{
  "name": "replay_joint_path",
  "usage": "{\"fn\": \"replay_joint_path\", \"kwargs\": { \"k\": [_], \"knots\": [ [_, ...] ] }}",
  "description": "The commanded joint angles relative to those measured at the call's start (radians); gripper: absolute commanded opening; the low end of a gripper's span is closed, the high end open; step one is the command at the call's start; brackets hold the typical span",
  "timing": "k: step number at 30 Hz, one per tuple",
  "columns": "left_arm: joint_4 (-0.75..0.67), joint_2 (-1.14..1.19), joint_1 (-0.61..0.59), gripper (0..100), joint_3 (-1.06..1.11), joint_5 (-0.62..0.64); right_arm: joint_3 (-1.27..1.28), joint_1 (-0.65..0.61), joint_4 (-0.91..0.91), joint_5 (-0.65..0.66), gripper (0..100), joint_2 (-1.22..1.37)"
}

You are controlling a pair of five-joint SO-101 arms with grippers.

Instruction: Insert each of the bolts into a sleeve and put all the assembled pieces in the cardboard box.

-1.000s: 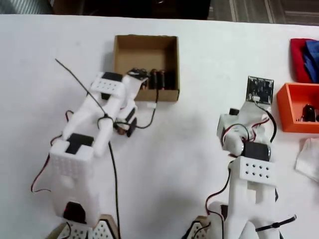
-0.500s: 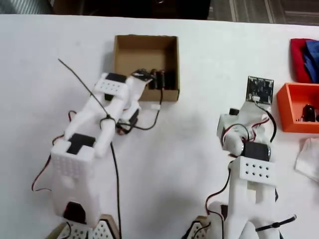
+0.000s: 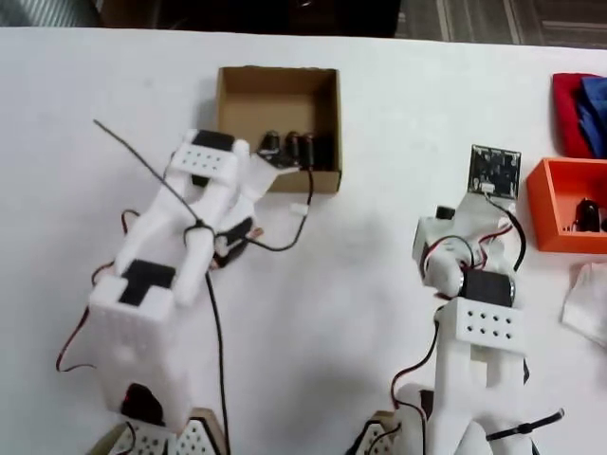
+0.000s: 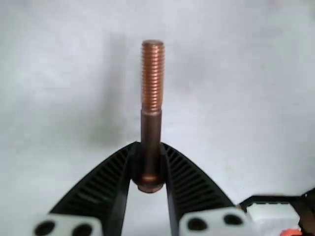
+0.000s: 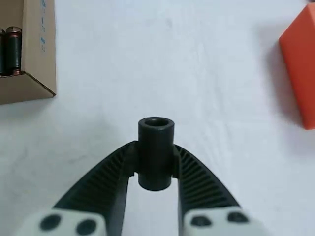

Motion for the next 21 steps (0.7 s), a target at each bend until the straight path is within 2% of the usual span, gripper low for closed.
{"fn": "replay_joint_path", "kwargs": {
  "k": [1, 6, 10, 18, 21],
  "knots": [
    [0.091, -0.115, -0.003, 4, -0.005, -0.144, -0.012, 0.007, -0.018, 0.002, 2.2, -0.045],
    [0.084, -0.115, -0.009, 4, -0.004, -0.351, -0.006, 0.005, -0.018, 0.002, 2.2, -0.045],
    [-0.003, -0.064, -0.002, 5, 0.033, -0.427, -0.006, 0.005, -0.018, 0.002, 2.2, -0.041],
    [-0.038, 0.137, 0.043, 5, 0.021, -0.423, -0.006, 0.005, -0.018, 0.002, 2.2, -0.042],
    [-0.034, 0.166, 0.037, 10, -0.042, -0.339, -0.006, 0.004, -0.018, 0.002, 2.2, -0.039]
  ]
}}
